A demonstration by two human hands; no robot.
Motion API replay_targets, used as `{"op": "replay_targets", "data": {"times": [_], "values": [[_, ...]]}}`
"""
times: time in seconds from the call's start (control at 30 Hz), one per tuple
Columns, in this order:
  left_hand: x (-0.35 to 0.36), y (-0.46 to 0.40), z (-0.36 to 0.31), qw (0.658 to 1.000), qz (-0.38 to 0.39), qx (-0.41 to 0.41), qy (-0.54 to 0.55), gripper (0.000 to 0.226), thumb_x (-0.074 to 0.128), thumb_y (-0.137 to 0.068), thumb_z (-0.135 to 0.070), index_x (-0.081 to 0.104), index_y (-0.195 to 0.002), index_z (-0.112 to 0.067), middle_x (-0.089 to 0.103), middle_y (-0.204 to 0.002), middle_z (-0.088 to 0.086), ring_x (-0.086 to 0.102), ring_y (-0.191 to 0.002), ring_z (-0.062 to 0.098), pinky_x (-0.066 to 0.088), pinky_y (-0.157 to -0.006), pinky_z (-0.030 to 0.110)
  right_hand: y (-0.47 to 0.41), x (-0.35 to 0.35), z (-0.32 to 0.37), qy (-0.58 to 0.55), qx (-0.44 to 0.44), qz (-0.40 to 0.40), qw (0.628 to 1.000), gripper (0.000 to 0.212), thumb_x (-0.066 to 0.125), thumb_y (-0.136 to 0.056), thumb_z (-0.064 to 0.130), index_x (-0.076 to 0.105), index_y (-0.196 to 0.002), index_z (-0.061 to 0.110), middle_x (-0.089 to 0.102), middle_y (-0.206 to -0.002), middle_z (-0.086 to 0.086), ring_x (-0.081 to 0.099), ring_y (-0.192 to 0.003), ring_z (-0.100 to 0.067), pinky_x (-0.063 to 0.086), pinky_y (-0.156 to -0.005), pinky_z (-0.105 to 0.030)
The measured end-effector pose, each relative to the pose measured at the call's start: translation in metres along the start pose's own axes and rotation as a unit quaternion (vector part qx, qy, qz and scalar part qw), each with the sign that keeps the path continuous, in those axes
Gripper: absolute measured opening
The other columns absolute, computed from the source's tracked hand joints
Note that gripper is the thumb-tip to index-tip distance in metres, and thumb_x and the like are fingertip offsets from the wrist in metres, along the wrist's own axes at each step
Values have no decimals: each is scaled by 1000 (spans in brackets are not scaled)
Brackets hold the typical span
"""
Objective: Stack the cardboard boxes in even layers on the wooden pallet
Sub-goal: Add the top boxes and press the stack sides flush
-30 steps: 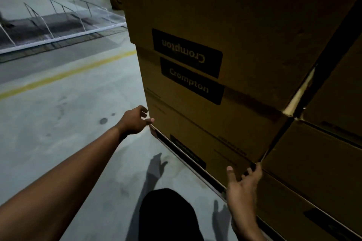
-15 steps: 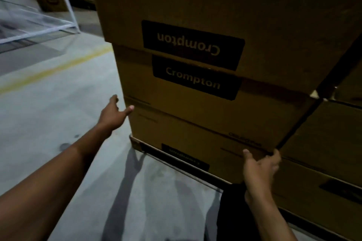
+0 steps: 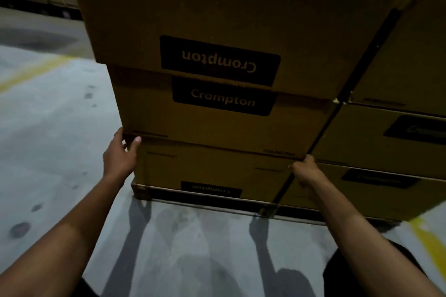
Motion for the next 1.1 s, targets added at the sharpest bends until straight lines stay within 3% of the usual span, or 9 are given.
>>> {"op": "replay_targets", "data": {"times": [0.07, 0.17, 0.23, 0.3, 0.37, 0.43, 0.57, 0.87, 1.1], "values": [[-1, 0, 3, 1000, -5, 7, 0, 67, 58, -100, -56, 34, -158, -30, 53, -154, 2, 55, -138, 32, 48, -111, 55, 3, -5, 2, 24, 12, -14, 1000, 64, 45, -106, 11, 13, -161, 16, 52, -115, -10, 50, -80, -22, 41, -56, -34], [0, 0, 5, 999, -26, 13, 17, 66, 60, -100, -55, 40, -156, -26, 56, -151, 4, 56, -137, 31, 48, -111, 54, 2, -11, 2, 49, 2, -23, 999, 60, 47, -106, 9, 22, -160, 14, 53, -93, -6, 50, -73, -19, 43, -61, -32], [1, -1, 1, 999, -34, 16, 26, 62, 63, -100, -52, 45, -152, -23, 59, -148, 6, 58, -134, 31, 48, -110, 51, 1, -15, -2, 37, -5, -20, 999, 57, 48, -105, 8, 29, -159, 16, 59, -105, -7, 51, -71, -17, 41, -58, -30], [-1, -2, -2, 998, -46, 17, 35, 57, 64, -100, -50, 51, -147, -21, 62, -143, 8, 61, -131, 31, 49, -109, 50, -2, -18, -11, 25, -19, -16, 999, 59, 50, -104, 4, 31, -158, 18, 59, -130, -9, 60, -86, -19, 44, -61, -28], [-3, -3, -3, 997, -61, 23, 29, 54, 65, -99, -49, 55, -144, -20, 65, -139, 8, 63, -127, 31, 49, -109, 49, -4, -19, -15, 25, -41, -14, 999, 63, 54, -102, 3, 31, -158, 18, 51, -149, -8, 59, -122, -22, 52, -84, -31], [-4, -4, -4, 997, -73, 35, 18, 51, 65, -99, -48, 58, -141, -20, 68, -135, 8, 66, -123, 31, 50, -108, 49, -4, -22, -17, 24, -59, -26, 998, 62, 58, -101, 6, 34, -157, 19, 51, -152, -6, 52, -136, -24, 49, -107, -41], [-8, -4, -8, 994, -97, 44, 5, 46, 68, -99, -46, 61, -137, -21, 70, -132, 9, 69, -117, 32, 54, -103, 51, -3, -21, -17, 25, -78, -65, 994, 55, 62, -100, 14, 42, -151, 20, 59, -144, -5, 58, -129, -24, 50, -108, -50], [-13, -7, -6, 991, -127, 41, -13, 42, 69, -97, -49, 64, -131, -26, 74, -123, 6, 72, -109, 31, 56, -99, 48, -1, -20, -16, 31, -103, -104, 989, 49, 64, -101, 21, 48, -146, 17, 63, -134, -9, 62, -120, -26, 54, -103, -46], [-14, -7, -3, 990, -135, 46, -21, 38, 68, -97, -48, 66, -128, -27, 75, -119, 6, 70, -107, 33, 56, -97, 50, 0, -20, -14, 28, -108, -111, 988, 51, 65, -100, 17, 46, -147, 16, 61, -140, -9, 62, -124, -26, 54, -102, -44]]}}
Point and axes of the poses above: each hand's wrist, its own y-axis away from the middle knuckle, its own x-axis out of the palm, z = x × y, the point moved 5 cm from there along -y, towards the middle knuckle
